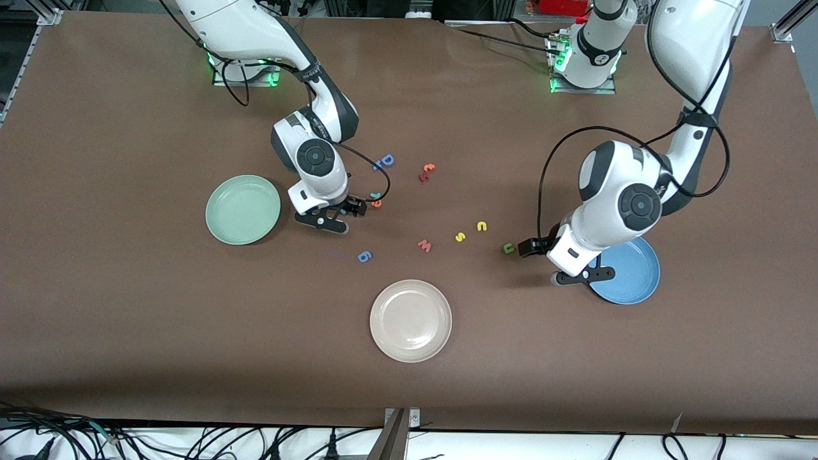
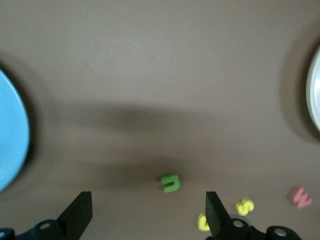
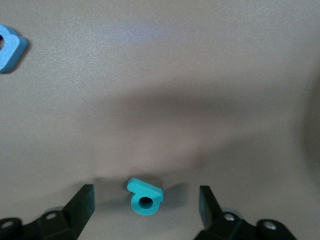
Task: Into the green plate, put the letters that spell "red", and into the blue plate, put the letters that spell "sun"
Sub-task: 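Grasp the teal letter with the right gripper and lift it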
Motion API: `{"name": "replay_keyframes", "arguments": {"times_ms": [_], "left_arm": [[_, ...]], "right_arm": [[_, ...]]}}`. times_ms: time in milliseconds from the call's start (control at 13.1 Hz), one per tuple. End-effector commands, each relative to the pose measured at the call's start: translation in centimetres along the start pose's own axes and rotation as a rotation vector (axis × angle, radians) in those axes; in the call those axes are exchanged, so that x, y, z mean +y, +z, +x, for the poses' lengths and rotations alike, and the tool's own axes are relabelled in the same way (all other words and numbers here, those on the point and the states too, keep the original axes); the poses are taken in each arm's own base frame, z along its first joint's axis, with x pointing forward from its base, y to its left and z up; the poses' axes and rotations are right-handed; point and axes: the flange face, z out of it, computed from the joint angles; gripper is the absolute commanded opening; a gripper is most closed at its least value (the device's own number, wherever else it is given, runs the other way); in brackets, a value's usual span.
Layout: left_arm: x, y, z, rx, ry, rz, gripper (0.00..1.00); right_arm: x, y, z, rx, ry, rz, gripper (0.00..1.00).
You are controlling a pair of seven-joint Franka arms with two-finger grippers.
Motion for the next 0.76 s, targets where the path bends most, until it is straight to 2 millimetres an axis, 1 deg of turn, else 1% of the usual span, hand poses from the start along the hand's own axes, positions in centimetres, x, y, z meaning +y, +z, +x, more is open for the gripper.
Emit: {"name": "replay_keyframes", "arguments": {"times_ms": [0,76,152,229,457,533,610,686], "left_arm": [[1.2,2.5,0.3,0.000,-0.236,-0.030,1.00],[1.9,2.9,-0.1,0.003,-0.278,-0.028,1.00],[2.7,3.3,-0.7,-0.001,-0.284,-0.023,1.00],[2.7,4.0,-0.8,-0.008,-0.284,-0.015,1.00],[2.2,5.1,-0.9,-0.019,-0.284,0.004,0.98],[1.8,5.9,-0.9,-0.020,-0.277,0.021,0.99],[1.5,7.0,-0.9,-0.013,-0.251,0.060,0.98],[2.1,8.0,-1.5,-0.006,-0.235,0.094,0.96]], "right_arm": [[0.1,0.3,-0.3,0.011,0.003,-0.011,0.72],[0.1,0.5,-0.3,0.008,0.003,-0.014,0.69],[0.1,0.6,-0.4,0.007,0.003,-0.015,0.68],[0.1,0.6,-0.4,0.007,0.003,-0.015,0.67],[0.1,1.0,-0.4,0.003,0.004,-0.018,0.58],[0.0,1.1,-0.5,0.000,0.001,-0.020,0.54],[0.0,1.2,-0.7,-0.001,-0.002,-0.023,0.53],[0.0,1.2,-0.8,-0.002,-0.002,-0.024,0.49]]}}
